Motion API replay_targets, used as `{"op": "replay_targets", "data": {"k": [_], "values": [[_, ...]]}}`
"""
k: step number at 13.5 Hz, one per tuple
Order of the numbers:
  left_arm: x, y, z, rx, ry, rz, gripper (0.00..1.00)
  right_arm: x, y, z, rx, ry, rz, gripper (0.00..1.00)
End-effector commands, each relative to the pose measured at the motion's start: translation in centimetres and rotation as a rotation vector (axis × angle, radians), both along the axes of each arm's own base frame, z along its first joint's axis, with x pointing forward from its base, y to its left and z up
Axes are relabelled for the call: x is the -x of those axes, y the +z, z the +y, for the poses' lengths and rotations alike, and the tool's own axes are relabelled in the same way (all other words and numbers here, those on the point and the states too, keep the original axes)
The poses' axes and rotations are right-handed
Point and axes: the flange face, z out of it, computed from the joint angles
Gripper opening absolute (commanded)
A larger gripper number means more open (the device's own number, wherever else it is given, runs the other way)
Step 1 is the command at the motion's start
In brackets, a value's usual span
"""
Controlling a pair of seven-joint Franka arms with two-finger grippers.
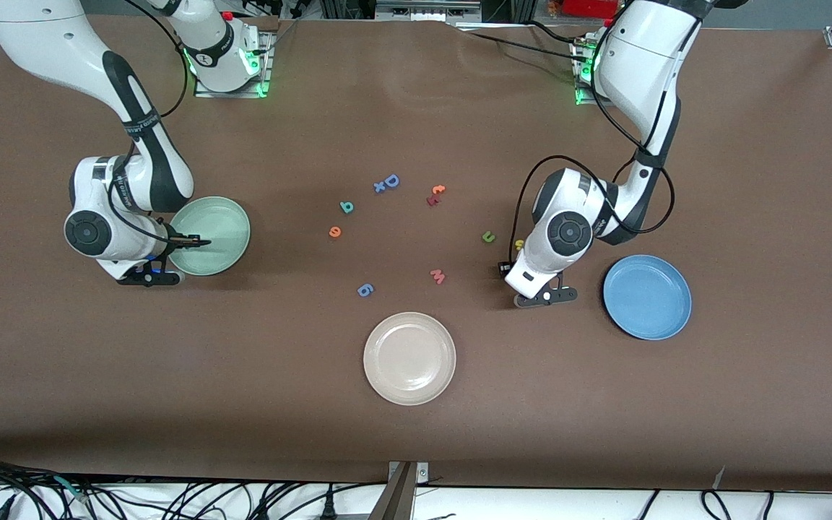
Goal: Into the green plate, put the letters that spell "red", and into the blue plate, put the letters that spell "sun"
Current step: 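Lower the teal letter onto the green plate and open the right gripper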
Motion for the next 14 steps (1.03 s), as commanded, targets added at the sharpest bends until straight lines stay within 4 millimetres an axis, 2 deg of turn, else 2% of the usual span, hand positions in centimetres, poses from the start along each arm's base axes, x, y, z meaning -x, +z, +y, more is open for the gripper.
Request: {"op": "replay_targets", "data": {"k": [1, 2, 3, 4, 6, 8, 9, 12, 14], "values": [[0.3, 0.2, -0.3, 0.015, 0.02, -0.004, 0.48, 0.8, -0.2, 0.0, -0.02, -0.008, 0.015, 0.27], [0.2, 0.2, -0.2, 0.015, 0.021, -0.006, 0.44, 0.9, -0.2, 0.0, -0.02, -0.008, 0.017, 0.55], [0.2, 0.2, -0.2, 0.015, 0.021, -0.006, 0.39, 0.8, 0.1, 0.0, -0.019, -0.011, 0.012, 0.78], [0.3, 0.2, -0.3, 0.015, 0.02, -0.005, 0.35, 0.6, 0.8, 0.0, -0.019, -0.013, 0.007, 0.84], [0.2, 0.2, -0.2, 0.015, 0.018, -0.006, 0.3, 0.4, 3.7, 1.3, -0.027, -0.028, 0.007, 0.86], [0.2, 0.2, -0.2, 0.015, 0.021, -0.006, 0.24, 0.2, 6.6, 4.5, -0.061, -0.073, -0.004, 0.86], [0.3, 0.2, -0.3, 0.015, 0.017, -0.004, 0.23, 0.2, 7.4, 6.3, -0.063, -0.093, -0.017, 0.86], [0.2, 0.2, -0.2, 0.014, 0.018, -0.004, 0.15, 0.7, 8.0, 14.2, -0.053, -0.186, -0.059, 0.87], [0.2, 0.3, -0.3, 0.015, 0.016, -0.002, 0.13, 1.4, 7.6, 19.0, -0.065, -0.252, -0.097, 0.94]]}}
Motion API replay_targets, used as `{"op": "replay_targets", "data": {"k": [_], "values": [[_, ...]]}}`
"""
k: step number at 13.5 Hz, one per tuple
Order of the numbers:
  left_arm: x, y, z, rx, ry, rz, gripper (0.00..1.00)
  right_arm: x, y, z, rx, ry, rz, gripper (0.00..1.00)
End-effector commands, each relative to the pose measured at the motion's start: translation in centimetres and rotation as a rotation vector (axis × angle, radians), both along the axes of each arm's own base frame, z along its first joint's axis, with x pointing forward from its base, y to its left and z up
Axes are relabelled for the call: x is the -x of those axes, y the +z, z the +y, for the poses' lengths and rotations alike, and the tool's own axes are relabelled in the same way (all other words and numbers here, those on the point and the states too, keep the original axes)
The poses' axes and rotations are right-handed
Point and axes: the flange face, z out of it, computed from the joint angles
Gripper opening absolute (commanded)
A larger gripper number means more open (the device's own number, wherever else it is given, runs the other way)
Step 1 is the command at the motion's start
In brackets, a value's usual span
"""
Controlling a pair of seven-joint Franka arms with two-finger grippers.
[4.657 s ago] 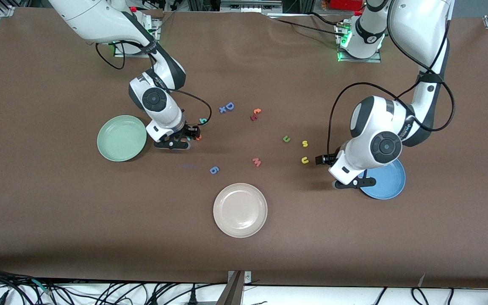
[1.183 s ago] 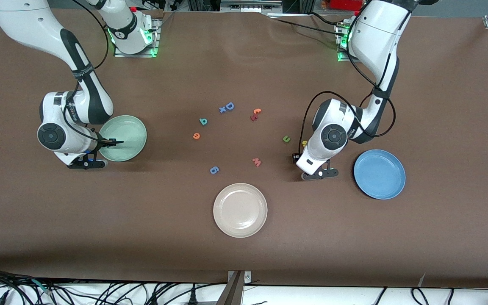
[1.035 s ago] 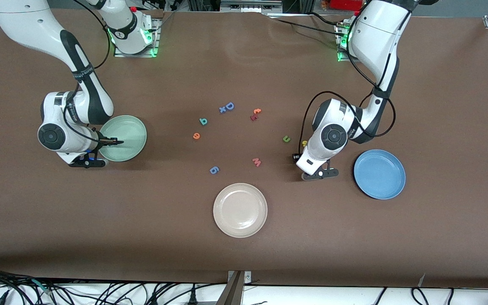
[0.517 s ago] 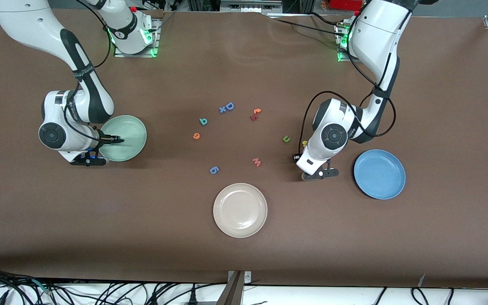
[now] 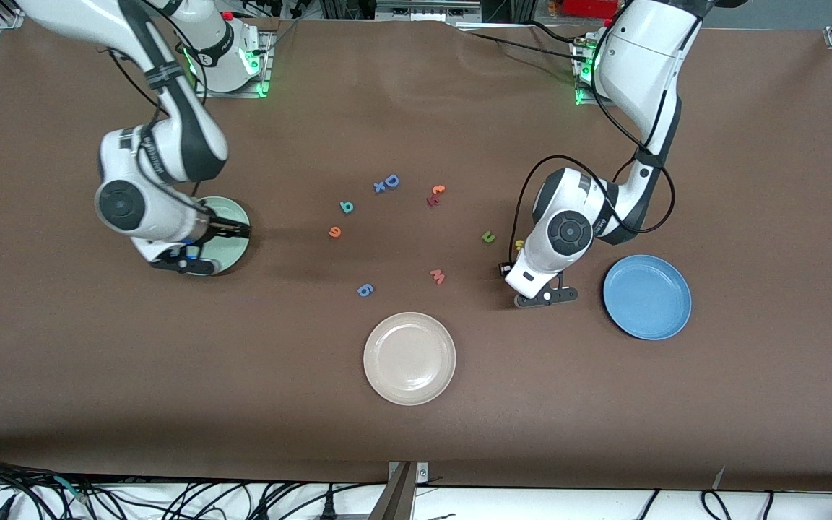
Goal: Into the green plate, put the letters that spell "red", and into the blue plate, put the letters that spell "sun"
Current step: 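Lower the teal letter onto the green plate and open the right gripper, then grasp the orange letter with the right gripper while the left gripper carries u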
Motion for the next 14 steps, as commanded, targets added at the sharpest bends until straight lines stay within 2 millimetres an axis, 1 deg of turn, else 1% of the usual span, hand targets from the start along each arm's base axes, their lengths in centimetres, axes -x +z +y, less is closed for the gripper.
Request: {"op": "replay_targets", "data": {"k": [1, 3, 4, 5, 7, 8, 10, 12, 14], "values": [[0.0, 0.5, -0.3, 0.016, 0.013, -0.002, 0.12, 0.8, -1.1, 5.3, -0.019, -0.101, -0.029, 0.95], [-0.2, 1.1, -0.2, 0.014, 0.014, 0.006, 0.12, 1.7, -2.8, 8.8, -0.028, -0.138, -0.05, 0.95], [-0.7, 1.6, 0.0, 0.012, 0.015, 0.01, 0.12, 2.1, -3.4, 9.9, -0.026, -0.168, -0.055, 0.95], [-0.9, 2.0, 0.2, 0.006, 0.014, 0.026, 0.12, 2.7, -4.1, 11.4, -0.024, -0.195, -0.059, 0.98], [-1.3, 2.5, 0.3, 0.005, 0.008, 0.026, 0.12, 3.8, -5.8, 13.6, -0.025, -0.231, -0.058, 0.98], [-1.4, 2.9, 0.5, 0.003, 0.008, 0.025, 0.12, 4.2, -6.5, 14.1, -0.019, -0.237, -0.05, 0.98], [-2.2, 3.9, 1.8, 0.004, -0.004, 0.045, 0.12, 4.4, -7.6, 14.2, -0.019, -0.244, -0.042, 0.98], [-3.2, 4.9, 4.5, 0.012, -0.051, 0.077, 0.12, 4.7, -8.4, 15.1, -0.031, -0.258, -0.053, 0.98], [-3.5, 5.9, 7.2, 0.011, -0.127, 0.112, 0.12, 5.1, -8.8, 15.9, -0.038, -0.263, -0.063, 0.95]]}}
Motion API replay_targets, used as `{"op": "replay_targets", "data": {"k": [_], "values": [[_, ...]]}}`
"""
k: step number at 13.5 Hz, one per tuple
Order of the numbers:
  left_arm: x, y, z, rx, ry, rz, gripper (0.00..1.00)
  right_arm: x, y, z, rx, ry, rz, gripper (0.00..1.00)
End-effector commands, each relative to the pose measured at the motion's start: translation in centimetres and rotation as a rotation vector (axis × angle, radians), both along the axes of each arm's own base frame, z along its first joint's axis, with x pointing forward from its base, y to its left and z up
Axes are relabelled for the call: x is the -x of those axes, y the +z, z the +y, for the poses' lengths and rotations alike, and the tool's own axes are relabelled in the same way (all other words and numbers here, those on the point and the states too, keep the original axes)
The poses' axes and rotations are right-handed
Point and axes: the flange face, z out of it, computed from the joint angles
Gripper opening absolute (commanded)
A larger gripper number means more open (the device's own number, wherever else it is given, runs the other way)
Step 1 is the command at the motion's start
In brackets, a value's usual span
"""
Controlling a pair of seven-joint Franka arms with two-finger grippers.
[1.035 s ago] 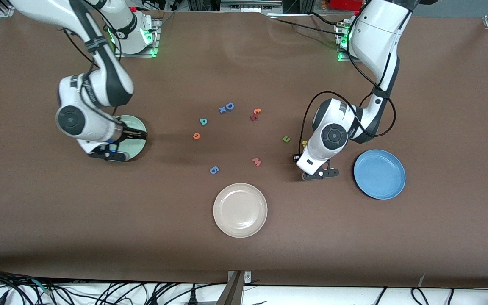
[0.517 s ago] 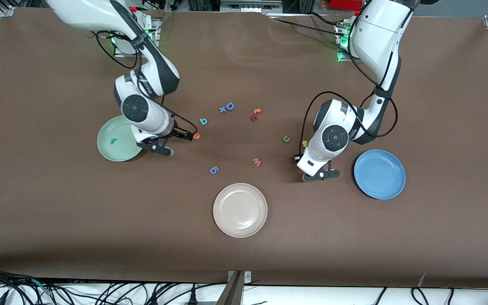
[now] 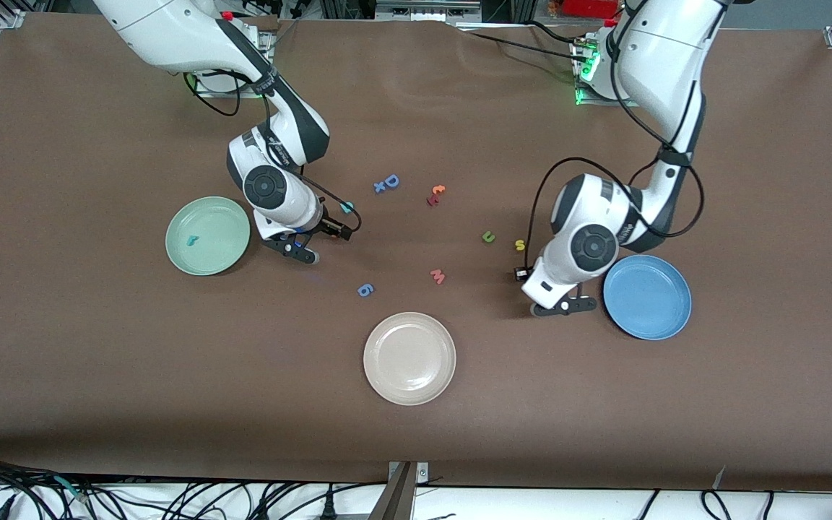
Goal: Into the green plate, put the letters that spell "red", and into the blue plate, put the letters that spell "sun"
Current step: 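Grasp the orange letter with the right gripper while the left gripper carries u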
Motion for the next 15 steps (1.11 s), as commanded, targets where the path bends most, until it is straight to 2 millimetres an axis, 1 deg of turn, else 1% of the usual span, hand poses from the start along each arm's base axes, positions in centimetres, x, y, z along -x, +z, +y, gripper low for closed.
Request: {"op": "replay_targets", "data": {"k": [1, 2, 4, 6, 8, 9, 10, 11, 13, 14, 15], "values": [[-0.5, 2.4, 3.8, -0.023, -0.131, 0.036, 0.12, 0.3, -0.5, 1.1, -0.01, -0.018, -0.008, 0.86], [-0.9, 3.2, 5.6, -0.05, -0.168, 0.033, 0.12, 0.3, -0.6, 1.1, -0.01, -0.018, -0.006, 0.78], [-1.4, 4.1, 9.2, -0.042, -0.228, 0.061, 0.12, 0.4, -0.9, 1.0, -0.007, -0.018, -0.001, 0.65], [-2.1, 4.3, 13.5, -0.011, -0.278, 0.064, 0.12, 0.5, -1.4, 1.0, -0.002, -0.012, 0.002, 0.59], [-2.4, 4.1, 16.1, 0.001, -0.292, 0.07, 0.12, 0.3, -1.6, 1.0, -0.008, -0.014, -0.007, 0.58], [-2.3, 3.5, 17.0, 0.001, -0.28, 0.079, 0.12, 0.4, -1.9, 1.0, -0.011, -0.016, -0.007, 0.58], [-2.4, 3.4, 17.1, -0.003, -0.279, 0.081, 0.11, 0.4, -2.1, 1.1, -0.016, -0.016, -0.013, 0.58], [-2.4, 2.8, 17.1, -0.022, -0.287, 0.088, 0.1, 0.4, -2.1, 1.3, -0.018, -0.014, -0.017, 0.51], [-2.8, 2.3, 17.4, -0.051, -0.299, 0.084, 0.1, 0.4, -2.1, 1.3, -0.018, -0.014, -0.017, 0.35], [-3.3, 2.1, 17.6, -0.052, -0.295, 0.08, 0.11, 0.4, -2.1, 1.3, -0.018, -0.014, -0.017, 0.24], [-3.7, 1.6, 17.7, -0.054, -0.294, 0.078, 0.15, 0.4, -2.1, 1.3, -0.018, -0.014, -0.017, 0.15]]}}
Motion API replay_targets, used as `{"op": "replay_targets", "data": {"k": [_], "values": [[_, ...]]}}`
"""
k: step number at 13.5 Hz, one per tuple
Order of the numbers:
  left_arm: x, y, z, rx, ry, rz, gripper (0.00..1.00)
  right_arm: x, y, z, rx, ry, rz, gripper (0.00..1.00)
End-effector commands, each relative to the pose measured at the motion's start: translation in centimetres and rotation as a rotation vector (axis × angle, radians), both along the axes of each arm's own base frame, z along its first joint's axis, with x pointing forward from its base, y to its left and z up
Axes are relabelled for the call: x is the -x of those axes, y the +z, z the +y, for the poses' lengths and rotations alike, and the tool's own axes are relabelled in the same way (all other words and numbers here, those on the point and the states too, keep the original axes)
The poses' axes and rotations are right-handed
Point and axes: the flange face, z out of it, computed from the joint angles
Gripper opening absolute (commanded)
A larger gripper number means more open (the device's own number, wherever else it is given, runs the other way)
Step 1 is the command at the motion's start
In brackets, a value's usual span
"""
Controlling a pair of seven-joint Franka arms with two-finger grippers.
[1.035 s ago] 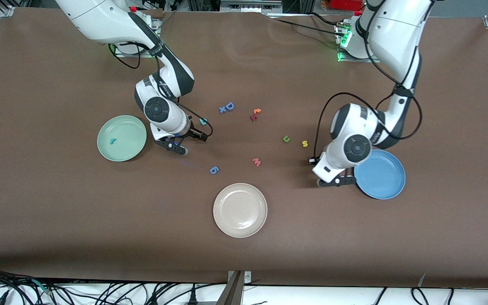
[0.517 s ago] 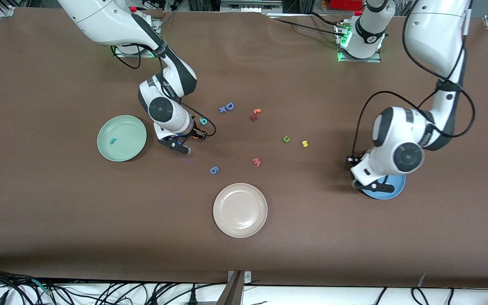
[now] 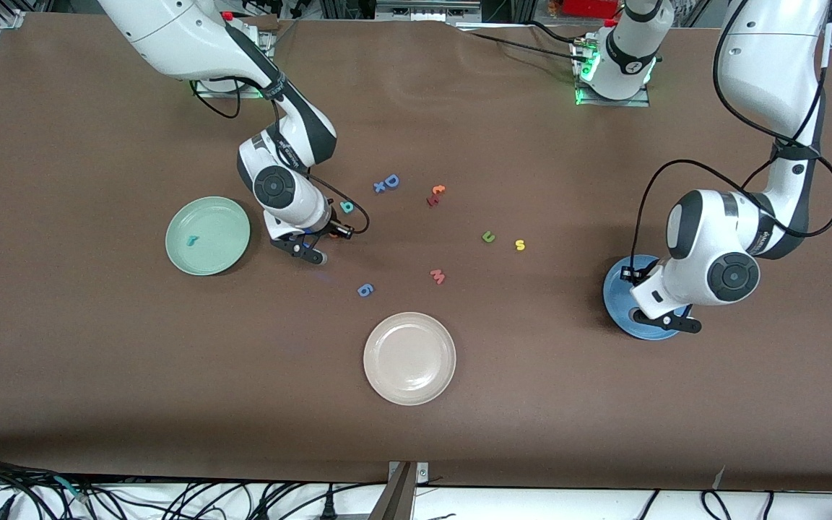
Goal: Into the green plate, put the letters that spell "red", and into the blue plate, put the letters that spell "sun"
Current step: 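Grasp the orange letter with the right gripper while the left gripper carries u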
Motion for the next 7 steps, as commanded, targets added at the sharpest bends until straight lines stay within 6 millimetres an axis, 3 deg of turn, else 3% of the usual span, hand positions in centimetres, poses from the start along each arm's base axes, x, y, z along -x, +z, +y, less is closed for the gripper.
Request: {"op": "replay_targets", "data": {"k": [1, 2, 3, 4, 7], "values": [[-1.6, -1.0, 0.4, -0.03, -0.015, -0.015, 0.28, 0.0, -0.8, 0.3, -0.003, -0.009, -0.006, 0.12], [-1.8, -1.4, 0.6, -0.028, -0.014, -0.021, 0.5, 0.0, -0.8, 0.3, -0.003, -0.009, -0.006, 0.11], [-1.9, -1.6, 1.4, -0.028, -0.002, -0.025, 0.79, 0.0, -0.8, 0.3, -0.003, -0.008, -0.006, 0.11], [-2.0, -1.6, 1.5, -0.024, -0.006, -0.032, 1.0, 0.0, -0.9, 0.2, -0.002, -0.008, -0.005, 0.11], [-2.0, -1.5, 1.2, -0.017, 0.008, -0.035, 1.0, -0.4, -0.2, 0.0, -0.004, -0.007, -0.013, 0.11]]}}
